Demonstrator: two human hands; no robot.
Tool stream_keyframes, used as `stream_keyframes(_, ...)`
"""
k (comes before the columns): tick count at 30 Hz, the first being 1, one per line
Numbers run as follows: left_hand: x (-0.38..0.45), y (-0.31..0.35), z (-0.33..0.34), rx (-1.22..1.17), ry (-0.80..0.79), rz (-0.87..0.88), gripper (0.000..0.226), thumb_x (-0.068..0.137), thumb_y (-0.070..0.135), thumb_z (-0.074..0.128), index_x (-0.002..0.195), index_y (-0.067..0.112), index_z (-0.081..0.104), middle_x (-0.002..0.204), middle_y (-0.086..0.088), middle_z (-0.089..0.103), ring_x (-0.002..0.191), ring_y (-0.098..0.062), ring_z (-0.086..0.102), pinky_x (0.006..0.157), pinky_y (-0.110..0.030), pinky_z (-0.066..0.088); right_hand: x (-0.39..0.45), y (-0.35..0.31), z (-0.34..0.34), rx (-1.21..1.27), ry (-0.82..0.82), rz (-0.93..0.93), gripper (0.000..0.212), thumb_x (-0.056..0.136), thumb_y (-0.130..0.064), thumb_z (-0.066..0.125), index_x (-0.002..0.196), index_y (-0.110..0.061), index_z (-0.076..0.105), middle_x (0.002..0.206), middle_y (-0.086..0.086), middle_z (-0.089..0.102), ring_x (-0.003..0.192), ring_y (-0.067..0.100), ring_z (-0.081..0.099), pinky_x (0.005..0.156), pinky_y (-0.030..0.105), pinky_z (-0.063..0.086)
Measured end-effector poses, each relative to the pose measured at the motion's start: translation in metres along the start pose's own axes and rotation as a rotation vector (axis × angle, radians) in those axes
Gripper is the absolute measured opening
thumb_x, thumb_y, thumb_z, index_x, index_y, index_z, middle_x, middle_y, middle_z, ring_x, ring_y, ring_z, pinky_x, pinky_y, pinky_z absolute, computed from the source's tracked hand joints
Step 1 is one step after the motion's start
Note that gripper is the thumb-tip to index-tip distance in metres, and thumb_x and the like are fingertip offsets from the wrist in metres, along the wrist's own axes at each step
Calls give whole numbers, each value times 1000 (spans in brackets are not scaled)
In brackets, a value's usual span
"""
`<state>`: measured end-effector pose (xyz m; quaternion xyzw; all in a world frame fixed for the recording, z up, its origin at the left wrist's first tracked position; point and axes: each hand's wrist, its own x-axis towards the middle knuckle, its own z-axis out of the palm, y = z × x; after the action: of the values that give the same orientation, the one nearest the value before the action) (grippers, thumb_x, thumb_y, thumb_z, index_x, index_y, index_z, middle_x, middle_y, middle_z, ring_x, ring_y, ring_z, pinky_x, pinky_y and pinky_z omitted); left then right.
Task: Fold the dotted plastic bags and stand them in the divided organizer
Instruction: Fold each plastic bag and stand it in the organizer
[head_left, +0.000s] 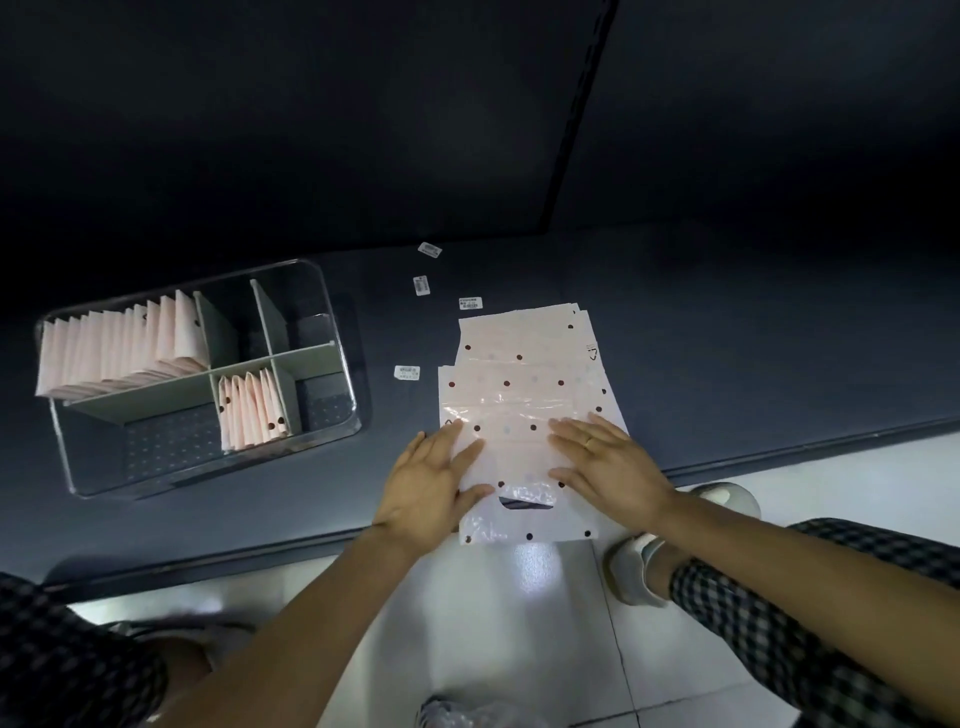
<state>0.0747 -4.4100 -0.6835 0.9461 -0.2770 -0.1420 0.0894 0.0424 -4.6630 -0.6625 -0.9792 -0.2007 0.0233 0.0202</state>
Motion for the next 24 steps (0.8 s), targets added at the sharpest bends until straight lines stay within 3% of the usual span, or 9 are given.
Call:
stream_keyframes(3,11,-7,-10,-54,57,-25,61,93,57,39,144,25,34,150,5,32,133,-16,33,110,-26,17,19,2,-5,41,122,0,36,64,-31,86,91,-11,72,96,4,71,84,23,69,81,36,55)
stream_keyframes(8,32,-12,-20,-66,102,20,53,92,47,50,137,20,43,132,3,44,120,-18,40,101,-28,26,33,7,-4,-21,102,-65,47,57,-16,82,102,-7,70,101,7,68,79,24,66,73,28,57)
stream_keyframes(11,38,-18,-18,-78,128,59,50,90,45,54,131,19,47,131,3,44,119,-18,43,100,-28,29,39,17,-1,14,50,-68,57,58,-1,73,114,-5,66,110,9,66,87,28,65,82,32,54)
stream_keyframes(14,40,-23,-15,-94,161,97,42,90,35,59,127,15,54,132,1,48,117,-22,47,98,-32,33,43,32,3,81,-29,-22,55,69,-5,67,124,-13,61,120,3,62,107,27,57,92,34,40)
stream_keyframes(17,44,-28,-14,-210,218,43,31,87,18,62,118,14,62,122,0,58,110,-24,52,93,-33,33,48,40,6,292,16,166,33,78,-12,70,109,-21,70,109,-4,65,105,25,51,83,29,27)
stream_keyframes(20,54,-30,-17,-434,310,-201,19,88,19,65,103,9,70,107,-2,63,104,-24,50,91,-33,36,57,42,10,466,18,404,11,86,-29,67,92,-21,73,96,-10,65,98,19,43,79,27,23)
stream_keyframes(24,65,-30,-14,-483,307,-465,28,88,35,64,90,8,70,105,-2,55,109,-23,38,89,-27,28,67,38,6,619,-46,678,43,91,-40,57,54,-22,44,72,-10,47,93,20,37,89,35,33)
